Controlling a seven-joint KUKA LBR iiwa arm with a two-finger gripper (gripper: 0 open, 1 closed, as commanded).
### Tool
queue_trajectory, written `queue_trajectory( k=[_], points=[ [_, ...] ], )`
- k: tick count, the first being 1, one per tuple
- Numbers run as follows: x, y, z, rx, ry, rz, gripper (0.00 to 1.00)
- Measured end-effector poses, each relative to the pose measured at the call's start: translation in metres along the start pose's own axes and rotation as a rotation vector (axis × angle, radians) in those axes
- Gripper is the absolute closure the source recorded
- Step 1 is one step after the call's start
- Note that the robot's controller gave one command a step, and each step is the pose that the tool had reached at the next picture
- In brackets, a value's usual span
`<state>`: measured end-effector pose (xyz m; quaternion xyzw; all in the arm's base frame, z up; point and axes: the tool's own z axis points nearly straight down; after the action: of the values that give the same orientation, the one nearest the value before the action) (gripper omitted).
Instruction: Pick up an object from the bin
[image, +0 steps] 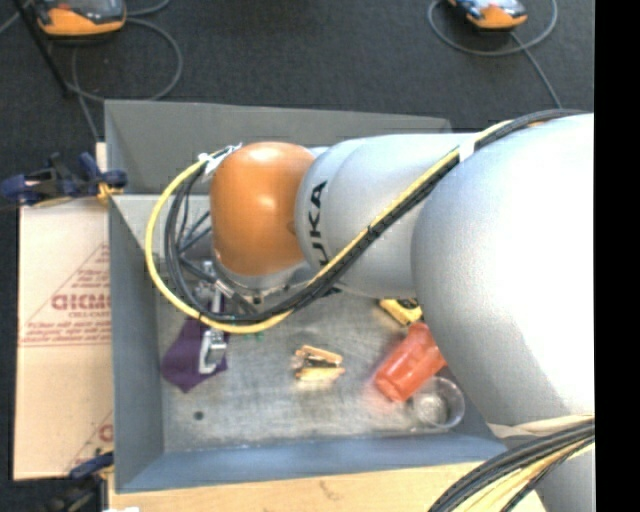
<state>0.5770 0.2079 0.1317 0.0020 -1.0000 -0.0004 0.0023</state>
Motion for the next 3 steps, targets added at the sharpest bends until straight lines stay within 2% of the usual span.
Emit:
queue_trajectory(
  k=[1, 2, 3],
  points=[
    [-0.002, -0.001, -0.004, -0.002, -0.007, 0.004, 0.00],
    [0.029, -0.023, 0.052, -0.006, -0.002, -0.015, 1.00],
    [0.023, -0.026, 0.053, -0.010, -0.034, -0.008, 0.00]
  ],
)
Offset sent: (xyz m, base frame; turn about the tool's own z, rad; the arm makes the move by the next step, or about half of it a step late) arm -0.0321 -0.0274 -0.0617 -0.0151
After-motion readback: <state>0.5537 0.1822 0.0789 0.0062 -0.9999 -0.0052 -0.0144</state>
